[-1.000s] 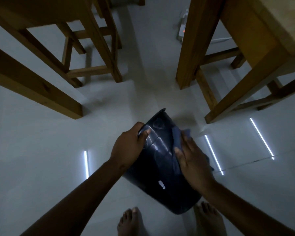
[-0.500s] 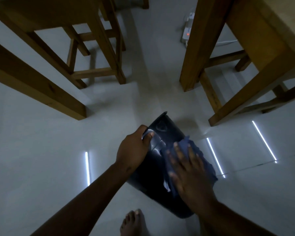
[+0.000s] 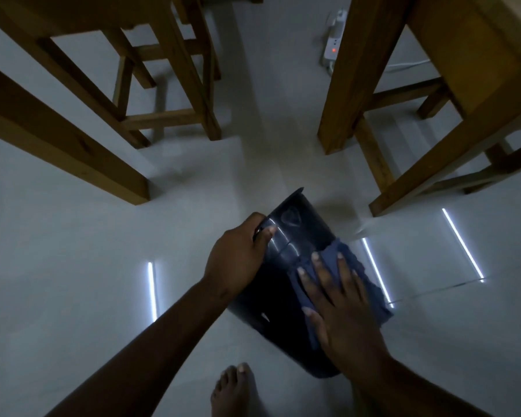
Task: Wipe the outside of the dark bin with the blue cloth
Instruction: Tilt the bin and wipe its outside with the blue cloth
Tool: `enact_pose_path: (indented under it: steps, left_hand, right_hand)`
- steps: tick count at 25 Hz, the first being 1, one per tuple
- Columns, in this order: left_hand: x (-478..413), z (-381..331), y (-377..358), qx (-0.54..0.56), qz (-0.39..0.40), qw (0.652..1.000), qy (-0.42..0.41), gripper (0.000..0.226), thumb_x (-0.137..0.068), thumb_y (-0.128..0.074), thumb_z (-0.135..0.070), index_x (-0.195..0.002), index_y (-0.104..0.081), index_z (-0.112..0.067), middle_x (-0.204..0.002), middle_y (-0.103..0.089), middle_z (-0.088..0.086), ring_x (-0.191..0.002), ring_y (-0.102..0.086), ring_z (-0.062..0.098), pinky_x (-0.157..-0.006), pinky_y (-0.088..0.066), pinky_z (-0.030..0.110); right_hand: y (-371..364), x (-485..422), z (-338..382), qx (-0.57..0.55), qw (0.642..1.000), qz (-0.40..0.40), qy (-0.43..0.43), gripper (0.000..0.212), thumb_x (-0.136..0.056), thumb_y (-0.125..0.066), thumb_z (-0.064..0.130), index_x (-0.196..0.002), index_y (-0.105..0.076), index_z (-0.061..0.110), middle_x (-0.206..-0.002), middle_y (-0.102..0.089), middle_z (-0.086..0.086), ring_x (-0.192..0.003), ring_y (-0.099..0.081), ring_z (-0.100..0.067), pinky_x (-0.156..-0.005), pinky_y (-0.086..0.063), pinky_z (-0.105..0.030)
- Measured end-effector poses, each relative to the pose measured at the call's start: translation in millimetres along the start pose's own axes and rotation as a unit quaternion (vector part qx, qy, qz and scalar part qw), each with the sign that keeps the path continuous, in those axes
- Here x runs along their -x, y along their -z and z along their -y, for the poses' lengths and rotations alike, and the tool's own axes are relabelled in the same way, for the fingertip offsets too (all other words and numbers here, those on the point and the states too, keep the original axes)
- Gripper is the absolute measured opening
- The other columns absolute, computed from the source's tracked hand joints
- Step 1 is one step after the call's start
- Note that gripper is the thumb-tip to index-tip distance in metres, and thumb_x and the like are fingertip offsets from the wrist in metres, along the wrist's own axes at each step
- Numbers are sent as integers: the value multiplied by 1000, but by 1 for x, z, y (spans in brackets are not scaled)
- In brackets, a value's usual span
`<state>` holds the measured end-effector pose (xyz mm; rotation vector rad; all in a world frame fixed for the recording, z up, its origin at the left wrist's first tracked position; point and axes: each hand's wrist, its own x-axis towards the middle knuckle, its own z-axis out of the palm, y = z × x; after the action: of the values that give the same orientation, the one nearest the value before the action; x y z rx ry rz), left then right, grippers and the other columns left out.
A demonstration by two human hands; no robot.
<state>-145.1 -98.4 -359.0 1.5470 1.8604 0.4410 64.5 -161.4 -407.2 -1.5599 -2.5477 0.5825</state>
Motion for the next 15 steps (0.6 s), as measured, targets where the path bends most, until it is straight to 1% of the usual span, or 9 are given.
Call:
enact_pose_path:
  steps: [2,3,5,7,8,11,12,13,15]
  left_hand:
    - [-1,0,0,6,11,1000,-13,24,-100,-37,-45,-101,-54,-29,-73,-66,-6,-69,-65,13,-67,-51,30]
    - [-1,2,1,10,20,1000,-9,23,-101,-36,-45,-101,-53,-29,-73,-65,-6,-68,-65,12,-67,-51,30]
    - [0,3,1,6,26,1000,1,22,-100,-34,-46,-94,-50,-32,-70,-64,-5,-66,-64,12,-68,-53,31]
    - [-1,0,1,-4,23,1000,13,23,-100,-34,-46,-88,-48,-32,-69,-64,-5,-64,-63,12,-68,-53,32]
    - [-2,-1,0,-10,23,1000,15,23,-100,-35,-46,-87,-49,-32,-68,-64,-5,-64,-63,12,-68,-53,32]
    - [-4,-3,-1,-24,19,1000,7,23,-99,-37,-46,-88,-51,-31,-72,-66,-4,-68,-64,15,-68,-52,33]
    - [-5,-4,-1,-18,16,1000,11,22,-99,-39,-45,-90,-53,-30,-75,-68,-4,-70,-64,16,-69,-52,33]
    - [-7,-5,-1,-8,16,1000,18,23,-100,-40,-43,-94,-54,-27,-78,-69,-3,-72,-64,17,-69,-51,33]
    - [-8,-7,-1,7,16,999,35,25,-100,-40,-43,-96,-55,-24,-79,-69,0,-72,-65,18,-69,-51,34]
  right_hand:
    - [0,-23,4,18,999,-21,46,56,-99,-5,49,-152,-6,31,-161,-11,-2,-146,-13,-35,-116,-18,-52]
    - [5,-42,0,-3,999,-23,39,55,-99,-4,50,-152,-6,32,-161,-10,-1,-146,-13,-32,-115,-18,-50]
    - [13,-62,-16,-88,996,-14,-21,55,-99,-8,52,-151,-5,34,-160,-7,5,-146,-18,-26,-115,-25,-49]
    - [7,-41,-22,-110,990,-16,-86,56,-98,-10,53,-150,-4,34,-158,-6,7,-144,-25,-25,-112,-32,-49]
    - [2,-22,-14,-98,990,-15,-96,55,-99,-9,52,-150,-6,33,-159,-8,4,-144,-23,-28,-111,-32,-52]
    - [-12,2,11,32,998,5,48,59,-98,-21,50,-152,-12,28,-161,-11,-4,-146,-10,-36,-112,-19,-56]
    - [-12,-8,15,50,996,-11,77,62,-97,-26,49,-152,-11,28,-161,-11,-4,-146,-9,-35,-113,-17,-55]
    - [-8,-24,12,42,997,-27,63,63,-97,-28,48,-153,-8,28,-161,-11,-3,-146,-10,-32,-115,-16,-52]
    - [4,-45,-3,-83,995,-21,-44,65,-99,-28,49,-152,2,29,-161,-12,-2,-146,-12,-23,-117,-19,-47]
